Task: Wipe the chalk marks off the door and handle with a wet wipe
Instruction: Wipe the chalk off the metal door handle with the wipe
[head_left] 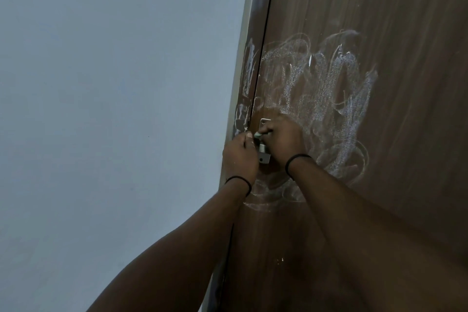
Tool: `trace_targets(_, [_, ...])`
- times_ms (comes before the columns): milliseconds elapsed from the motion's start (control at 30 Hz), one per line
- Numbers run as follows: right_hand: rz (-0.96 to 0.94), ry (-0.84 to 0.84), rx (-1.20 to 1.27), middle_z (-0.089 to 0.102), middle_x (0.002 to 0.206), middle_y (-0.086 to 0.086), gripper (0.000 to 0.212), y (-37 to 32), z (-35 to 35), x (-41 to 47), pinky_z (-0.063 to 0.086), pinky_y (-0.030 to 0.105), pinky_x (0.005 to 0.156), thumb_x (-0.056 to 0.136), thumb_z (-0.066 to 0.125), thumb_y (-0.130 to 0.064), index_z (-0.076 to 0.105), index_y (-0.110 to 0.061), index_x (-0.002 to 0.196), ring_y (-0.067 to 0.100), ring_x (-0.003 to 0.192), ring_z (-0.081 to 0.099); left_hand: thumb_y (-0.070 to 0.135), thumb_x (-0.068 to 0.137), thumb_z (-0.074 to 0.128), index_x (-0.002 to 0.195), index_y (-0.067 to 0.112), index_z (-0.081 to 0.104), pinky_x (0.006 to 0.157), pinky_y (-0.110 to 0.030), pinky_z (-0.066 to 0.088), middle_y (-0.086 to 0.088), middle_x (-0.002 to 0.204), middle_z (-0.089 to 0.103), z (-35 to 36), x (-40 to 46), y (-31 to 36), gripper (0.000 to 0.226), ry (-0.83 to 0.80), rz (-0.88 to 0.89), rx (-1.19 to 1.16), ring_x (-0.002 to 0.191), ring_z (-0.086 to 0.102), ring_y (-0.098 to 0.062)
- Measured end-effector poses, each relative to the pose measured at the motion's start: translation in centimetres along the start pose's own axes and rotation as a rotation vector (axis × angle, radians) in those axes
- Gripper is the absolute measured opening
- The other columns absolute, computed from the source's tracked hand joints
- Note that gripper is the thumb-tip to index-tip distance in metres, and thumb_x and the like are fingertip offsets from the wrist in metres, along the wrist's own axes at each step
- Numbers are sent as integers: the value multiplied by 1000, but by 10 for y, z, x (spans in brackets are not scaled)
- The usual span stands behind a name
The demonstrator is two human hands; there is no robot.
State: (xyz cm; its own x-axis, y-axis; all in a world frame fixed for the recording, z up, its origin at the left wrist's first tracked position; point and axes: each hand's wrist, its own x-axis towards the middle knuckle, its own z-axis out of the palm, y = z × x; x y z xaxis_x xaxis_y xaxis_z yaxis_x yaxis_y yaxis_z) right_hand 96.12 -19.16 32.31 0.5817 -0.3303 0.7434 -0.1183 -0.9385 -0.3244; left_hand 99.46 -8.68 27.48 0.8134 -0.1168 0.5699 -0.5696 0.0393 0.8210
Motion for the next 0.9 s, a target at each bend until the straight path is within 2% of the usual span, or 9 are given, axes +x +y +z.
trace_targets(133, [101,306,114,66,92,-3,15,-4,-10,12,34,4,63,81,70,-10,77,-22,86,6,76,56,25,103,41,87,8,66,62,-27,44,-8,80,65,0,-2,-1,35,-24,26,-41,73,57,-16])
trace_targets(267, [-286,-5,-273,69,94,5,24,-25,-1,23,48,29,78,81,62,-2,78,-15,91,22,92,58,26,103,40,88,9,67,64,-30,47,-7,80,66,3,-5,-2,35,-38,-16,-109,76,60,-19])
trace_targets(333, [-382,-58,-374,69,92,4,26,-22,-1,25,50,34,77,78,62,0,78,-15,90,23,93,57,27,103,40,93,10,68,71,-34,51,-7,86,68,4,-4,-4,35,-36,-48,-140,83,63,-21])
trace_targets(433, [-140,224,-125,63,88,1,22,-7,-7,19,42,26,64,83,61,0,75,-16,88,16,78,53,27,103,40,101,10,69,83,-40,54,-8,95,70,5,-5,-5,34,-40,-81,-182,91,65,-23])
trace_targets(500, [67,286,15,58,85,-4,18,5,-8,4,34,16,58,86,61,-2,70,-17,81,12,75,52,28,103,40,103,10,68,84,-39,53,-7,95,70,5,-7,-5,33,-40,-86,-162,92,65,-21])
trace_targets(667, [268,-161,68,73,79,-7,16,27,-35,-3,42,11,55,75,81,-10,73,-23,68,0,65,62,28,103,39,105,13,68,76,-26,50,-2,97,69,7,-12,-6,32,-42,-113,-153,90,62,-14])
trace_targets(733, [363,-145,157,74,82,-6,17,31,-47,5,53,21,62,74,82,-8,74,-22,69,5,71,66,27,103,39,103,13,67,65,-17,41,1,92,66,6,-14,-6,32,-37,-116,-91,83,57,-9])
trace_targets(800, [444,-90,322,74,88,2,17,36,-52,4,60,38,78,77,76,0,75,-17,77,17,83,70,23,103,40,98,11,67,61,-18,38,-1,88,65,6,-16,-9,30,-27,-138,-34,81,56,-12])
trace_targets(900, [555,-22,499,73,95,6,20,49,-46,-18,58,42,85,85,65,3,74,-10,97,20,90,69,15,99,45,103,9,68,68,-23,45,-4,97,68,4,-21,-14,25,-54,-220,-11,88,60,-16])
